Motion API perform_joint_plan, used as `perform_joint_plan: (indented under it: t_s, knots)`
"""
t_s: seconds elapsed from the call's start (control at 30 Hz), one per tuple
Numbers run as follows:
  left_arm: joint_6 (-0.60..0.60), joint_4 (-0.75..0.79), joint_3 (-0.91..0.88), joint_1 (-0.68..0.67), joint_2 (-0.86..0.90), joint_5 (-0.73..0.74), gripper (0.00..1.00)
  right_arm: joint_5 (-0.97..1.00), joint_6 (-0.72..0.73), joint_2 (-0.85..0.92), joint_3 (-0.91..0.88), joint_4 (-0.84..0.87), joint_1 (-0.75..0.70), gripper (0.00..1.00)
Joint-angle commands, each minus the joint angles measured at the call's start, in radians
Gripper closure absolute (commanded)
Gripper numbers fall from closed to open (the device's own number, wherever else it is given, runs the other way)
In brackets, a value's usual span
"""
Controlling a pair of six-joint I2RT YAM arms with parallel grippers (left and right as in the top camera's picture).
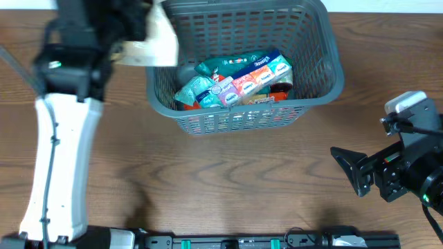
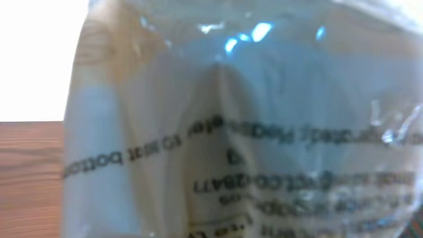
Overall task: Pack container
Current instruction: 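Carry the beige pouch into the basket and release it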
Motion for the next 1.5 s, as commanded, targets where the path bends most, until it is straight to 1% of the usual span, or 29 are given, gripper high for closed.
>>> perform_joint_plan:
  t_s: [0.0, 0.23, 0.27, 0.3, 0.33, 0.37, 0.63, 0.73, 0.83, 0.9, 0.93, 1.03, 1.17, 1.33, 1.47]
  knots:
    - [0.014, -0.005, 0.0, -0.069, 0.028, 0.002, 0.94, 0.003, 0.01, -0.002, 0.001, -0.002, 0.006, 0.01]
    - [0.013, -0.012, 0.0, -0.162, 0.129, 0.002, 0.94, 0.003, 0.01, -0.002, 0.001, -0.002, 0.006, 0.01]
    - [0.013, -0.013, 0.0, -0.167, 0.139, 0.002, 0.89, 0.003, 0.01, -0.002, 0.001, -0.002, 0.006, 0.01]
    - [0.013, -0.016, 0.0, -0.169, 0.145, 0.003, 0.48, 0.003, 0.01, -0.002, 0.001, -0.002, 0.006, 0.01]
    - [0.014, -0.018, 0.0, -0.172, 0.145, 0.003, 0.14, 0.003, 0.01, -0.002, 0.001, -0.002, 0.006, 0.01]
    - [0.014, -0.018, 0.0, -0.172, 0.145, 0.002, 0.01, 0.003, 0.01, -0.002, 0.001, -0.002, 0.006, 0.01]
    - [0.05, -0.041, 0.0, -0.172, 0.094, 0.002, 0.02, 0.003, 0.01, -0.002, 0.001, -0.002, 0.006, 0.01]
    - [0.094, -0.087, 0.0, -0.164, 0.079, -0.003, 0.02, 0.003, 0.01, -0.002, 0.001, -0.002, 0.006, 0.01]
    - [0.096, -0.154, 0.0, -0.134, 0.06, -0.044, 0.01, 0.003, 0.01, -0.002, 0.001, -0.002, 0.006, 0.01]
    - [0.059, -0.2, 0.0, -0.098, 0.039, -0.098, 0.01, 0.003, 0.01, -0.002, 0.001, -0.002, 0.006, 0.01]
    - [0.019, -0.225, 0.0, -0.073, 0.021, -0.137, 0.01, 0.003, 0.01, -0.002, 0.001, -0.002, 0.006, 0.01]
    - [-0.032, -0.274, 0.0, -0.007, -0.026, -0.224, 0.01, 0.003, 0.01, -0.002, 0.001, -0.002, 0.006, 0.01]
    - [-0.049, -0.328, 0.0, 0.067, -0.084, -0.323, 0.01, 0.003, 0.01, -0.002, 0.001, -0.002, 0.006, 0.01]
    - [-0.049, -0.401, 0.0, 0.158, -0.13, -0.333, 0.01, 0.003, 0.01, -0.002, 0.001, -0.002, 0.006, 0.01]
    - [-0.051, -0.43, 0.0, 0.191, -0.141, -0.333, 0.02, 0.003, 0.01, -0.002, 0.001, -0.002, 0.006, 0.01]
